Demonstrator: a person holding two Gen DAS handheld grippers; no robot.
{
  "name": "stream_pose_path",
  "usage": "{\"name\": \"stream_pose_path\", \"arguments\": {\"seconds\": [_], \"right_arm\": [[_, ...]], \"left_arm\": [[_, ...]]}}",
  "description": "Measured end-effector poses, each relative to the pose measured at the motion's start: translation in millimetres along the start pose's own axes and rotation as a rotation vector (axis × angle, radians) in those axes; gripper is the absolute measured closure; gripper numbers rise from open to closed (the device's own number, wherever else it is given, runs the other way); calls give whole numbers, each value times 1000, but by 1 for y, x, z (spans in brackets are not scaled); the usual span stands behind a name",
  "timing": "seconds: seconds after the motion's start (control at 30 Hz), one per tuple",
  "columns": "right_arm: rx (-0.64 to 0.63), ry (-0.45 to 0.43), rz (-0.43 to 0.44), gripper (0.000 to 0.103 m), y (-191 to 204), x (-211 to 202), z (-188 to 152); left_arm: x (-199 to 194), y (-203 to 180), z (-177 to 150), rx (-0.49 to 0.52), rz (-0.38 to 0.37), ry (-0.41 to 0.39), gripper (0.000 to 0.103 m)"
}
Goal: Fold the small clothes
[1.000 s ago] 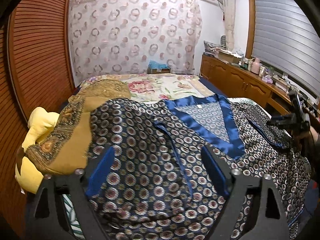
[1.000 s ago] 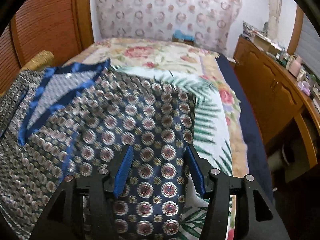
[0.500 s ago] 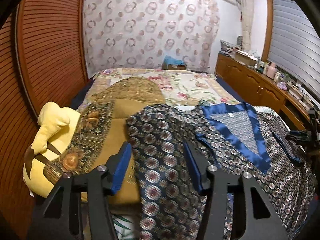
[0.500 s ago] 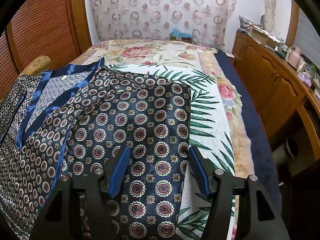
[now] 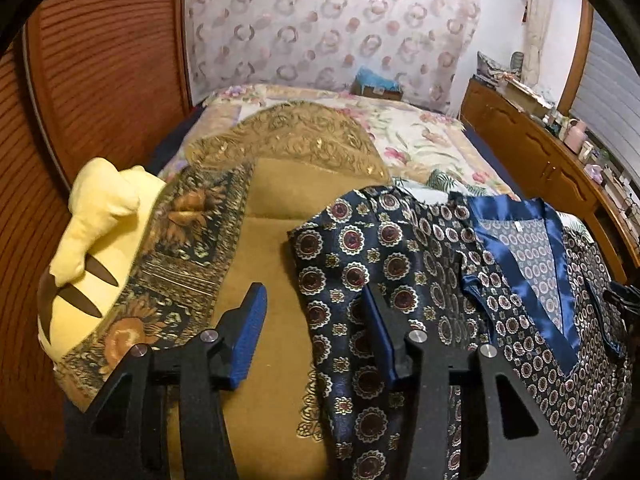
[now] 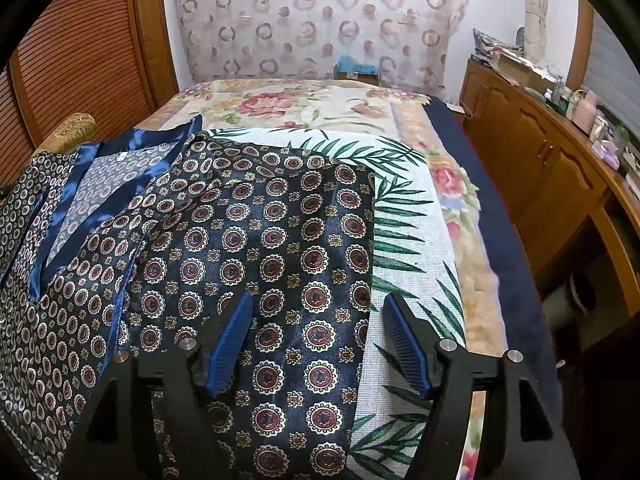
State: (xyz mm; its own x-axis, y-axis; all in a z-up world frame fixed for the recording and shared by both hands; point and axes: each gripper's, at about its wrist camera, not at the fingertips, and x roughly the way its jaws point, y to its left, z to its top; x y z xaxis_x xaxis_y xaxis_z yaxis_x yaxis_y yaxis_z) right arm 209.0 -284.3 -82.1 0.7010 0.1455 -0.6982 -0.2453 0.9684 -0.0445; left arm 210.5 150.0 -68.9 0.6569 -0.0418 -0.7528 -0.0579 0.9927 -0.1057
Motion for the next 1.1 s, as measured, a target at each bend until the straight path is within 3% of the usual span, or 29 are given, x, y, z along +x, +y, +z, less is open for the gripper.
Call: {"name": "stream_pose_path", "arguments": {"seconds": [0.23, 0.3, 0.37, 0.7, 0.93, 1.03, 1.1], "right_arm": [[-3, -1, -2, 33, 0, 0, 0], [-2, -2, -4, 33, 0, 0, 0], [-2, -2, -4, 33, 0, 0, 0], [7, 9, -13, 33, -9, 8, 12], [66, 51, -11, 33, -29, 32, 41], [25, 52, -3, 48, -20, 36, 46], [1, 50, 31, 79, -12, 36, 48]], "left_arm": [[4, -3, -2, -7, -73, 23, 57], [5, -5, -3, -10, -102, 34, 81], [0, -9, -3, 14, -105, 24, 98], [-47, -40, 3, 128, -89, -116, 99], [-46, -45, 8, 157, -66, -129, 99], [-42, -46, 7, 154, -64, -123, 99], [-43, -47, 7, 147, -64, -127, 99]]}}
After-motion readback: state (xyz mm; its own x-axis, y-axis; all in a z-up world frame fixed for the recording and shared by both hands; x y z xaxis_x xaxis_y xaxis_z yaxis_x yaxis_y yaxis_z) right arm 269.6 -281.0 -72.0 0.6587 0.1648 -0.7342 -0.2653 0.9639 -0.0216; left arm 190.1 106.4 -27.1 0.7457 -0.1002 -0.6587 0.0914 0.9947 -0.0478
